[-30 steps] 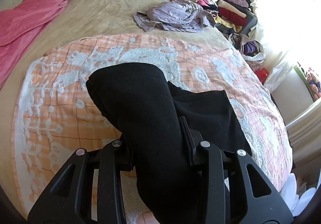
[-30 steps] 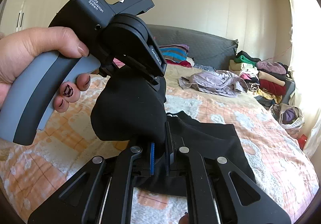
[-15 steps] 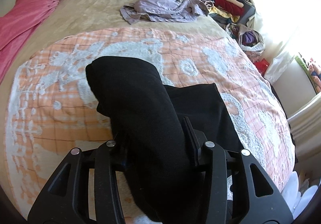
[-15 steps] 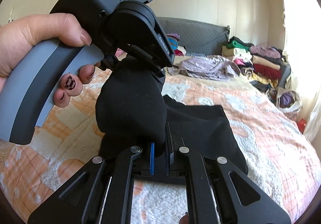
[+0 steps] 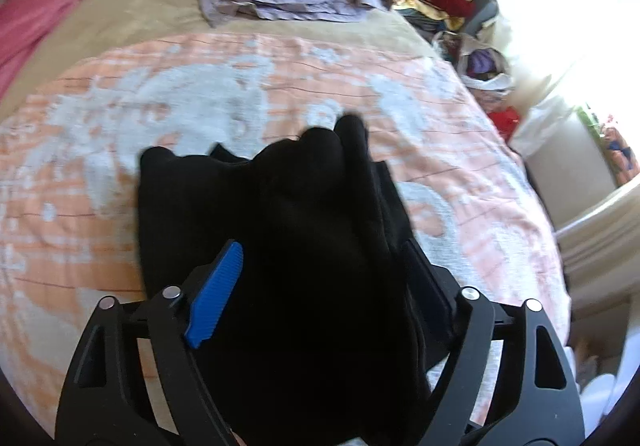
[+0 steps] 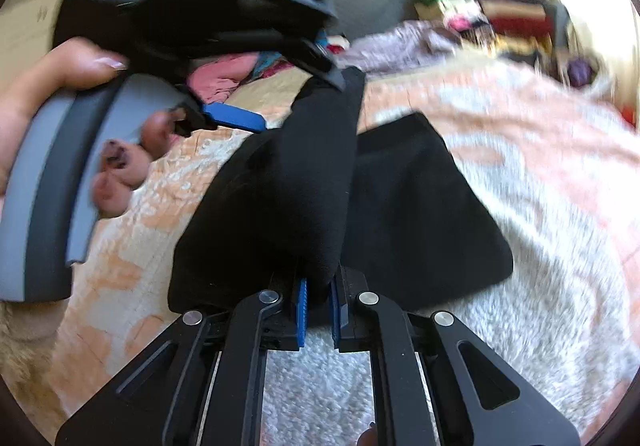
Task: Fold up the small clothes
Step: 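Lift the bundle edge with both grippers and fold it over onto itself, then press the folded bundle flat with the right gripper and open it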
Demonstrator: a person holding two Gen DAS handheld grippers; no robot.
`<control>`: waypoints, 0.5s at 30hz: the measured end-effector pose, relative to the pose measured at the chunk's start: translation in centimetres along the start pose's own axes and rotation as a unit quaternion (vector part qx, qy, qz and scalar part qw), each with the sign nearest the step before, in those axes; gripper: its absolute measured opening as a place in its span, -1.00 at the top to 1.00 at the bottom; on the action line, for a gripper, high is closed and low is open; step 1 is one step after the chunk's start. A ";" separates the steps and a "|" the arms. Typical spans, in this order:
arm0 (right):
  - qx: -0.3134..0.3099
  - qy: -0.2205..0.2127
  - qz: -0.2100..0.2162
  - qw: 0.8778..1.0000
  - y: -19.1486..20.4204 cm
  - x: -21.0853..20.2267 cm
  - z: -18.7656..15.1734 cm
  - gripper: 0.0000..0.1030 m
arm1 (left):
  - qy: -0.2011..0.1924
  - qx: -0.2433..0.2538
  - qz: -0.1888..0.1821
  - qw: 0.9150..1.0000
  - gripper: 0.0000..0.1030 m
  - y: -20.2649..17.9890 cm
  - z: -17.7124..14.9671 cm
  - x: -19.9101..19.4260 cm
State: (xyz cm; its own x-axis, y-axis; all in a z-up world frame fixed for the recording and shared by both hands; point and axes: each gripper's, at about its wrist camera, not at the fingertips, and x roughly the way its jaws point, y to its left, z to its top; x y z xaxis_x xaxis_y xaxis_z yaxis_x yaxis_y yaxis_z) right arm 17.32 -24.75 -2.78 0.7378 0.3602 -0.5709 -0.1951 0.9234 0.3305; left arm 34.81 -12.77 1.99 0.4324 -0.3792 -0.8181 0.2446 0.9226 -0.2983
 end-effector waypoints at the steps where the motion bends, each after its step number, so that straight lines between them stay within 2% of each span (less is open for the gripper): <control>1: 0.020 0.005 0.010 1.000 -0.8 0.1 -0.1 0.83 | -0.003 -0.001 -0.009 1.000 -0.45 -0.1 -0.1 -0.2; 4: 0.062 0.017 0.030 0.997 -2.5 0.2 -0.4 0.79 | -0.022 0.007 -0.016 1.000 -0.45 0.1 -0.5 -1.3; 8: 0.101 0.033 0.065 0.992 -4.3 0.0 -0.2 0.55 | -0.044 0.005 0.010 0.999 -0.45 2.2 -1.2 -2.9; 10: 0.114 0.035 0.082 0.989 -4.9 -0.3 0.3 0.34 | -0.048 0.006 0.041 0.998 -0.45 3.8 -2.0 -3.3; 12: 0.127 0.037 0.109 0.985 -5.4 -0.3 1.3 0.03 | -0.044 0.003 0.056 0.997 -0.45 5.1 -2.8 -3.1; 14: 0.137 0.040 0.132 0.981 -5.9 -0.1 2.7 -0.20 | -0.037 0.000 0.062 0.997 -0.45 6.4 -3.8 -2.8; 15: 0.143 0.042 0.136 0.979 -6.1 0.1 3.4 -0.24 | -0.034 -0.002 0.063 0.997 -0.45 6.8 -4.2 -2.6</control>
State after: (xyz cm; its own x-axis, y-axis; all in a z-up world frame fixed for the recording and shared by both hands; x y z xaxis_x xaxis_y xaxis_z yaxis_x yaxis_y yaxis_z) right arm 20.76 -30.85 -2.27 0.6252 0.6087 -0.4885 -0.1791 0.7211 0.6693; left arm 31.66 -5.18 0.02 0.5169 -0.2644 -0.8142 0.1806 0.9634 -0.1982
